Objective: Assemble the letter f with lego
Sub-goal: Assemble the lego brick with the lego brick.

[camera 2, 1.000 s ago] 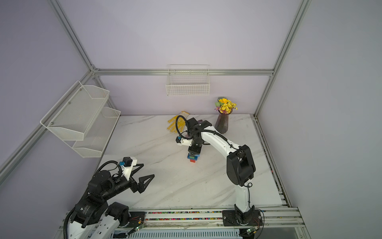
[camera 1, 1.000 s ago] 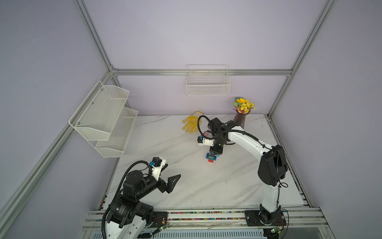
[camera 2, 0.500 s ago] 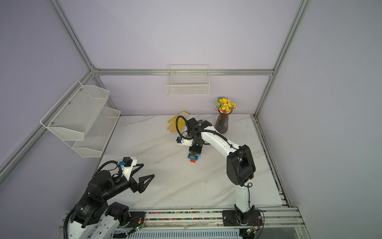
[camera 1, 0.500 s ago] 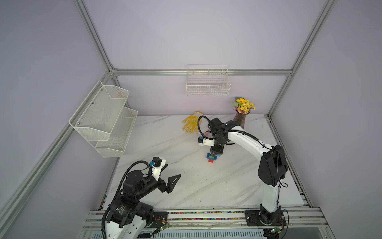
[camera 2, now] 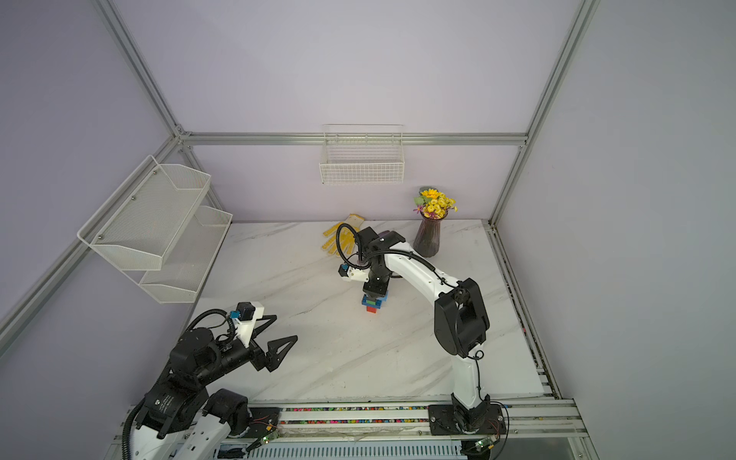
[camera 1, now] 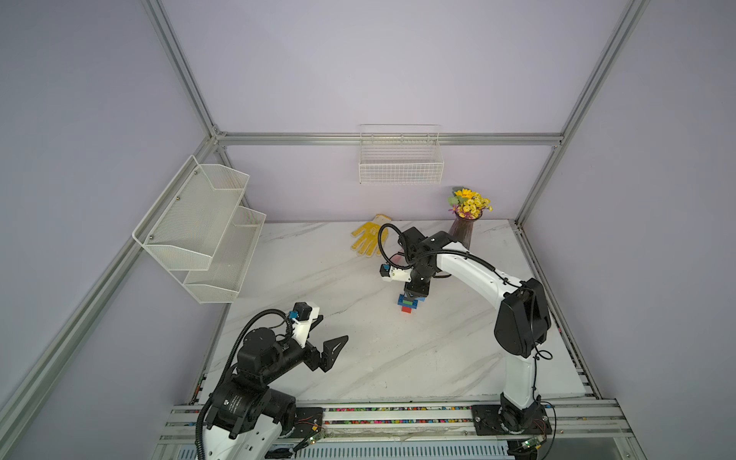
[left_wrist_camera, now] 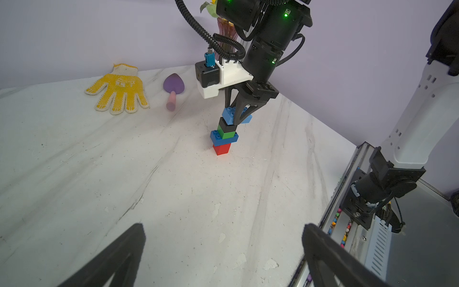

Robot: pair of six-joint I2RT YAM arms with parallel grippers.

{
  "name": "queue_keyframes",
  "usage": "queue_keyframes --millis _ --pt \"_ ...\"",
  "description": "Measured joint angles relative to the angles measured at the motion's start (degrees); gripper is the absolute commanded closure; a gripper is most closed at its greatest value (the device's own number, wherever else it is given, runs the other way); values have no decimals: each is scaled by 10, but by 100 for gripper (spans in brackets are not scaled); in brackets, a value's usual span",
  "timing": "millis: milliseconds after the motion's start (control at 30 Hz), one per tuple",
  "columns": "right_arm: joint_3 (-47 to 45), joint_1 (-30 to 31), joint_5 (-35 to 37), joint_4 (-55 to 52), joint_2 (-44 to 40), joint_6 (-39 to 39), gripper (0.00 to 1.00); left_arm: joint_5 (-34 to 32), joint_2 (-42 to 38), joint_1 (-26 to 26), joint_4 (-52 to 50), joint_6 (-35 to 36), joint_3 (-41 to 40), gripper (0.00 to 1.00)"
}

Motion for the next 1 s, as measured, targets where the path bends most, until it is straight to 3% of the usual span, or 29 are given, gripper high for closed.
queue_keyframes --millis 1000 --pt "23 10 23 -31 12 4 100 0 0 0 0 0 0 0"
